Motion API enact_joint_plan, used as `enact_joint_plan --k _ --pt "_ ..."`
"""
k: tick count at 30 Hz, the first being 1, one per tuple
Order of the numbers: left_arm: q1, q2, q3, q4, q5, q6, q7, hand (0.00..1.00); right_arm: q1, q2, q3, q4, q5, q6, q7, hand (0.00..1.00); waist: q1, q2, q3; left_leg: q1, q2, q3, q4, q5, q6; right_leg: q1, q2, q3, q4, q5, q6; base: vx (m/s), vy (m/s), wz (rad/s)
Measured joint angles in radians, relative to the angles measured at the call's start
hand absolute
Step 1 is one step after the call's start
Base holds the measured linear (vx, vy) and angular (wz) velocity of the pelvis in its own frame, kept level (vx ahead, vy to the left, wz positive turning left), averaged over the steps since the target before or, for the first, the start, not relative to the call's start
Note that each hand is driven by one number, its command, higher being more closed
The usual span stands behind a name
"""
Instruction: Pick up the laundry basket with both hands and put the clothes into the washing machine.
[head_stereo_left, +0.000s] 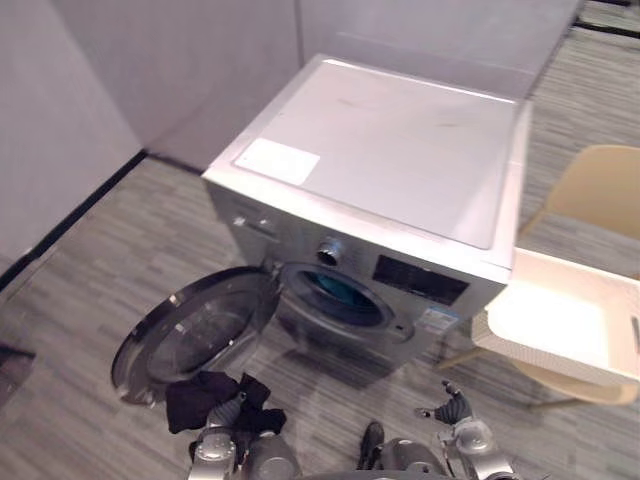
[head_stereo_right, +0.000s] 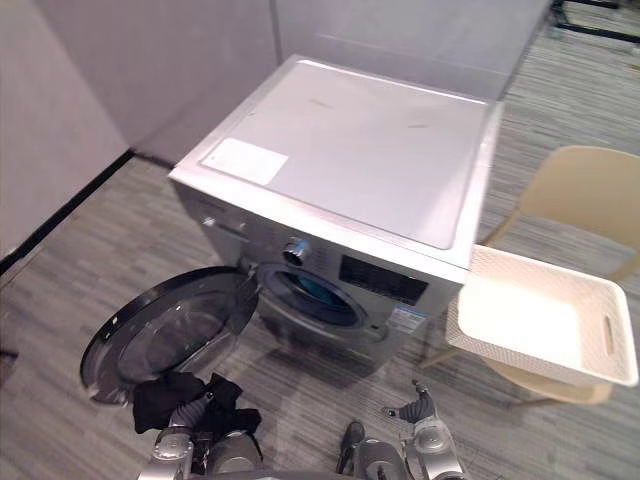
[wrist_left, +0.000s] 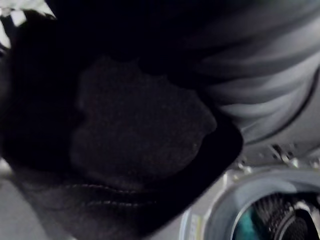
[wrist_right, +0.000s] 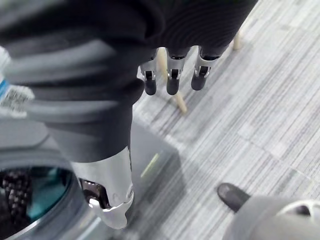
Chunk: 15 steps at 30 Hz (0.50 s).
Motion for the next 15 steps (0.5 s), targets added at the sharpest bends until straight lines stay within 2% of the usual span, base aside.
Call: enact_joint_plan --k 3,4,5,6,7,8,10,12,15 --pt "-0.022 0.0 -0.032 -0.033 -0.007 -0.001 0.002 1.0 -0.017 -0.005 -0.027 0.025 0.009 0.001 -0.006 0.0 0.001 -0.006 0.03 -0.026 -0.071 -0.119 -0.173 -0.002 0.002 -0.008 0.001 0.081 0.036 -0.009 0.015 0.06 0.1 -0.9" --pt "-0.028 0.0 -0.039 -0.052 -0.009 -0.001 0.002 1.0 -0.024 -0.008 -0.028 0.027 0.011 0.001 -0.011 0.0 0.0 0.001 0.033 -0.023 -0.093 -0.164 -0.248 0.003 -0.005 -0.034 0.002 0.11 0.07 -0.017 0.027 0.05 0.276 -0.98" --pt "-0.036 -0.003 -0.043 -0.084 -0.015 -0.002 0.004 1.0 -0.036 -0.028 -0.028 0.023 0.017 0.0 -0.026 0.0 -0.001 0.022 0.052 -0.024 -0.12 -0.21 -0.352 0.038 -0.044 -0.098 0.014 0.156 0.153 -0.041 0.06 0.03 0.303 -1.06" --pt "-0.045 0.0 -0.051 -0.093 -0.02 -0.002 0.005 1.0 -0.049 -0.027 -0.028 0.026 0.019 0.0 -0.029 0.0 0.001 0.016 0.07 -0.035 -0.123 -0.216 -0.328 0.046 -0.035 -0.128 0.012 0.174 0.197 -0.06 0.071 -0.01 0.258 -0.96" --pt "-0.072 0.011 -0.069 -0.119 -0.026 -0.002 0.007 1.0 -0.067 -0.019 -0.027 0.017 0.02 0.0 -0.033 0.0 0.0 0.002 0.098 -0.069 -0.138 -0.193 -0.292 0.034 -0.023 -0.184 -0.01 0.197 0.268 -0.081 0.086 -0.04 0.154 -0.41" --pt "-0.109 0.02 -0.082 -0.16 -0.041 -0.001 0.012 1.0 -0.071 -0.016 -0.03 -0.012 0.021 0.0 -0.043 0.0 -0.008 -0.022 0.121 -0.128 -0.151 -0.183 -0.234 0.017 -0.003 -0.249 -0.04 0.203 0.341 -0.1 0.1 -0.05 0.147 -0.22" --pt "-0.171 0.02 -0.109 -0.261 -0.053 -0.001 0.039 1.0 -0.084 -0.017 -0.04 -0.061 0.046 0.0 -0.061 0.0 -0.001 -0.025 0.171 -0.238 -0.163 -0.157 -0.115 -0.027 0.024 -0.38 -0.07 0.234 0.467 -0.134 0.118 -0.12 0.203 -0.22" --pt "-0.209 0.019 -0.123 -0.343 -0.058 -0.002 0.067 1.0 -0.123 -0.015 -0.041 -0.088 0.062 0.001 -0.076 0.0 -0.002 -0.018 0.211 -0.309 -0.16 -0.134 -0.02 -0.073 0.039 -0.468 -0.078 0.272 0.555 -0.16 0.133 -0.17 0.179 -0.4" --pt "-0.304 0.027 -0.16 -0.447 -0.057 -0.002 0.101 1.0 -0.149 0.0 -0.038 -0.182 0.082 0.001 -0.093 0.0 -0.003 -0.012 0.223 -0.446 -0.141 -0.114 0.119 -0.128 0.06 -0.626 -0.092 0.306 0.691 -0.195 0.139 -0.12 0.085 -0.29"
